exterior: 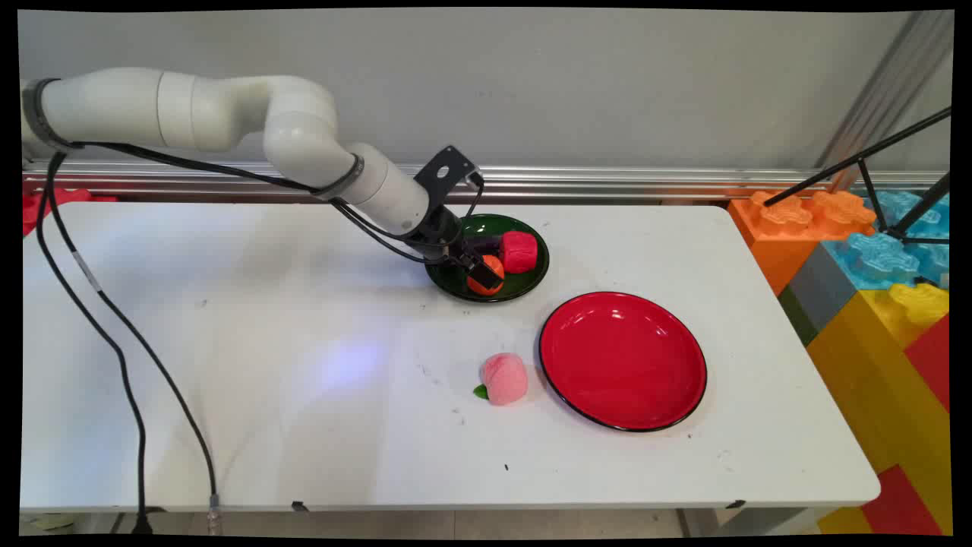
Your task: Pick up the eggplant from the green plate
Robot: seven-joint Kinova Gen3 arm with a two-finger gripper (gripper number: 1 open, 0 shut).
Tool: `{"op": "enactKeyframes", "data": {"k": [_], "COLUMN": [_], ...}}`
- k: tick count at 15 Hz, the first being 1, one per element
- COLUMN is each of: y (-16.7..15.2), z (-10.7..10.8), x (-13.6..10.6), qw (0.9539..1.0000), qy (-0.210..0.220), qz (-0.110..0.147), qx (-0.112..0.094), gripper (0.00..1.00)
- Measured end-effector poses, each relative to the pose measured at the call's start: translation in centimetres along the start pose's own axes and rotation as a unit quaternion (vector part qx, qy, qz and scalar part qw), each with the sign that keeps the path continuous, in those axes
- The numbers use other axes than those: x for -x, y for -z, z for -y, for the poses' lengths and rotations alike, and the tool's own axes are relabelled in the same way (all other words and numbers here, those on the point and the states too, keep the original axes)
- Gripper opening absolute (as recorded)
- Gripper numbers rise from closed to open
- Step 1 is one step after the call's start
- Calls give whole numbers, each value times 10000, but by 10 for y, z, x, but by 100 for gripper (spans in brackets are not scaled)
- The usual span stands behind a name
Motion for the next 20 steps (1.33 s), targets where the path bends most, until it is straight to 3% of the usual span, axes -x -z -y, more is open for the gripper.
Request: {"op": "enactKeyframes", "data": {"k": [12,20], "y": [31,55], "z": [12,47], "x": [-26,-39], "qw": [9998,9985], "qy": [-181,-515], "qz": [-84,-48], "qx": [-32,-171], "gripper": [100,100]}}
